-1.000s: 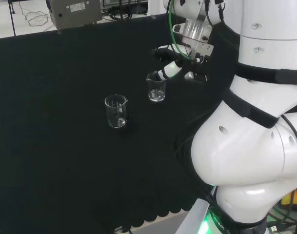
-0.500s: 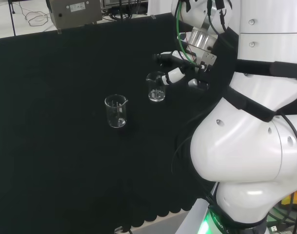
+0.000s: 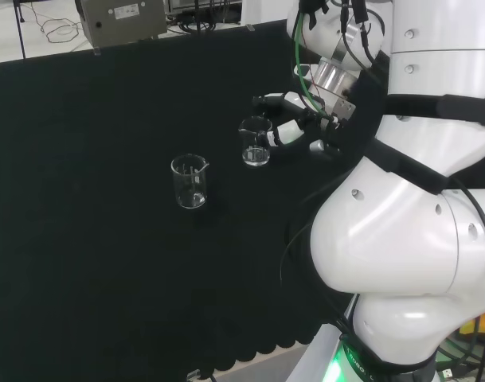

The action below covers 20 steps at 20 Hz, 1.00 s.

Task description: Pick up the beaker on the right.

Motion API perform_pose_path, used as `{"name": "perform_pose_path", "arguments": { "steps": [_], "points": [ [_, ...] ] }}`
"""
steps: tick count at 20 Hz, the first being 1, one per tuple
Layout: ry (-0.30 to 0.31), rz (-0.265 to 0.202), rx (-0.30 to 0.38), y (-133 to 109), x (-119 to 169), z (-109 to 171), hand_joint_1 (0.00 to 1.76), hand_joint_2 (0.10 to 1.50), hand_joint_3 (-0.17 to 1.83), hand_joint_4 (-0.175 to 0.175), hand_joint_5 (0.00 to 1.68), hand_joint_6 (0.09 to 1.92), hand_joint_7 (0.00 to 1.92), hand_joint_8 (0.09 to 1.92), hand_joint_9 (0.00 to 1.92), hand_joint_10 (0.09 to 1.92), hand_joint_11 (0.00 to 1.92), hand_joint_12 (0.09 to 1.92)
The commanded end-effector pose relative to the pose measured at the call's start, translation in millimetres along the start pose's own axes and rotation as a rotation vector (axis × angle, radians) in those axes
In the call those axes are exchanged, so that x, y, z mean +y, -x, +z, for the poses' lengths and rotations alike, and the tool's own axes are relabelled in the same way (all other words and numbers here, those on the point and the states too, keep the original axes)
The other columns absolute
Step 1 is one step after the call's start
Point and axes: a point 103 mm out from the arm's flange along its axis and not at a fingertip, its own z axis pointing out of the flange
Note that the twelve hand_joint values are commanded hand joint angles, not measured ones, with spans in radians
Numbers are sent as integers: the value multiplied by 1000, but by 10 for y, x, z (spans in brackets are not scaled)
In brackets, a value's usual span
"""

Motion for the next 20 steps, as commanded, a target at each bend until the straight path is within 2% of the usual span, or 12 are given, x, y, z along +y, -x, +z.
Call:
{"name": "perform_pose_path", "arguments": {
  "steps": [1, 5, 11, 17, 19, 20],
  "points": [
    [22, -46, 85, 71, 68, 101, 826, 477, 642, -34, 480, 87, 255, 685, 374, 660, 0, 1388],
    [-14, -69, 100, 29, 133, 198, 846, 479, 640, -35, 484, 87, 256, 684, 377, 654, 9, 1389],
    [1, -97, 120, -7, 172, 248, 903, 487, 647, -34, 484, 87, 265, 683, 397, 641, 56, 1370],
    [32, -83, 147, 29, 171, 284, 974, 483, 656, -30, 569, 109, 314, 677, 467, 613, 58, 1359],
    [36, -78, 166, 39, 182, 290, 996, 478, 672, -29, 556, 202, 338, 666, 500, 582, 68, 1355],
    [37, -74, 181, 47, 190, 293, 1006, 476, 680, -28, 528, 327, 365, 666, 528, 569, 79, 1354]
  ]
}}
